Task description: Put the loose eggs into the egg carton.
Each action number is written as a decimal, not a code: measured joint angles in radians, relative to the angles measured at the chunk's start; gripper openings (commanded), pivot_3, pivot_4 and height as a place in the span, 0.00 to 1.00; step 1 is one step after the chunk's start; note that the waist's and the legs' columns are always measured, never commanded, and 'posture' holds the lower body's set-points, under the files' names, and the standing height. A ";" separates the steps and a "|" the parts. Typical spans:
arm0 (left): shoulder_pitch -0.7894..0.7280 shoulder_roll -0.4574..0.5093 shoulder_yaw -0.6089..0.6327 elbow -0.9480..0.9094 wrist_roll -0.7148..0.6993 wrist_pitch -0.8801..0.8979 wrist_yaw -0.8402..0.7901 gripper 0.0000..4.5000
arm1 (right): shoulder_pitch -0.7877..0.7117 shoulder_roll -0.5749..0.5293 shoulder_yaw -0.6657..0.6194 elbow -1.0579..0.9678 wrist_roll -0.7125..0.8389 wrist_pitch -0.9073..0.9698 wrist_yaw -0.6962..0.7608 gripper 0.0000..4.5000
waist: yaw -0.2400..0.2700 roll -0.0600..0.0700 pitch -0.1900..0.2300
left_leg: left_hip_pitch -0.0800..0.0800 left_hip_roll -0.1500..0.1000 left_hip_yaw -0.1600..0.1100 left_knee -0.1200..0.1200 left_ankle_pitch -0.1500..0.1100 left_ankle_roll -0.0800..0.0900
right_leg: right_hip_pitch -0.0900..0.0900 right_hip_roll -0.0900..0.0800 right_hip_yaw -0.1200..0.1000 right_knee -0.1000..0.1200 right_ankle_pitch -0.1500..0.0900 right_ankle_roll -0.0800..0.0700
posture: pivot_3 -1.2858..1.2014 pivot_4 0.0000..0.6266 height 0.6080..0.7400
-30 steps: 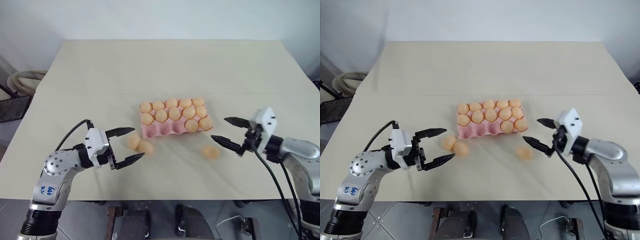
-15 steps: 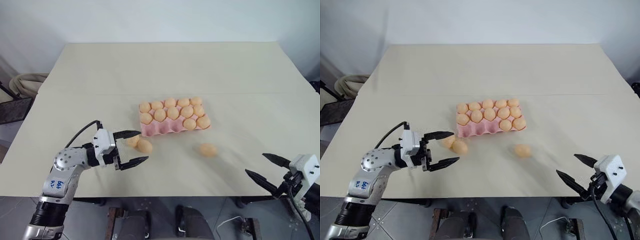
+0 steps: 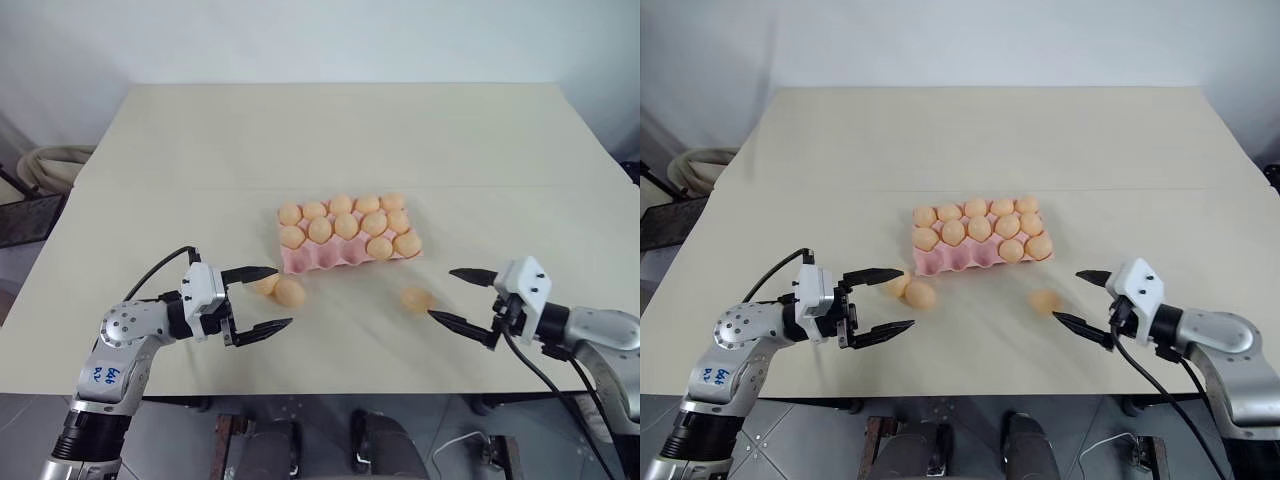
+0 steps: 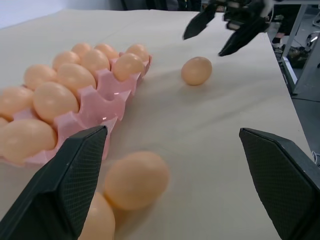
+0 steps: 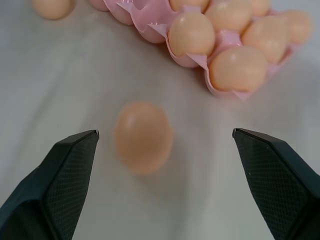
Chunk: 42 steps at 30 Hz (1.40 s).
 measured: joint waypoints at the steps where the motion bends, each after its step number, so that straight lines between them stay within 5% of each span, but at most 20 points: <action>1: 0.004 0.003 0.004 -0.005 0.000 0.000 0.003 1.00 | -0.021 0.002 0.023 0.022 -0.010 -0.003 0.004 1.00 | 0.002 0.000 0.000 | 0.000 0.000 0.000 0.000 0.000 0.000 | 0.000 0.000 0.000 0.000 0.000 0.000 | 0.52 0.24 1.00; 4: 0.026 0.007 0.013 -0.023 0.000 0.007 0.013 1.00 | -0.098 0.024 0.104 0.113 -0.056 -0.028 0.015 1.00 | 0.000 0.000 0.000 | 0.000 0.000 0.000 0.000 0.000 0.000 | 0.000 0.000 0.000 -0.001 0.000 0.000 | 0.52 0.24 1.00; 6: 0.035 0.007 0.014 -0.042 0.000 0.011 0.020 1.00 | -0.121 0.036 0.142 0.163 -0.082 -0.046 0.022 0.91 | 0.002 0.000 0.000 | -0.001 0.000 0.000 0.000 0.000 0.000 | 0.000 0.000 0.000 -0.001 0.000 0.000 | 0.52 0.24 1.00; 13: 0.052 0.010 0.028 -0.060 -0.001 0.018 0.035 1.00 | -0.141 0.048 0.159 0.225 -0.100 -0.111 0.034 0.41 | 0.000 0.000 0.000 | 0.000 0.000 0.000 0.000 -0.001 0.000 | 0.000 0.000 -0.001 0.000 0.000 0.000 | 0.52 0.24 1.00; 23: 0.062 0.010 0.061 -0.056 0.001 0.014 0.070 1.00 | -0.301 0.124 0.182 0.093 -0.026 -0.011 0.008 0.41 | -0.023 0.000 0.000 | 0.000 0.000 0.000 0.001 0.000 -0.001 | 0.000 0.000 0.000 0.002 0.000 0.000 | 0.52 0.24 1.00; 36: 0.123 0.010 0.099 -0.093 0.002 0.014 0.128 1.00 | -0.558 0.298 0.359 0.227 -0.182 0.084 -0.112 0.41 | -0.025 0.000 0.000 | -0.002 0.000 0.000 -0.001 0.000 -0.006 | -0.003 0.000 -0.002 0.001 0.000 0.000 | 0.52 0.24 1.00; 42: 0.145 0.010 0.105 -0.117 0.002 0.018 0.148 1.00 | -0.563 0.304 0.368 0.238 -0.193 0.090 -0.113 0.80 | -0.025 0.000 0.000 | -0.003 0.000 0.000 -0.001 0.000 -0.006 | -0.003 0.000 -0.003 0.000 0.000 0.001 | 0.52 0.24 1.00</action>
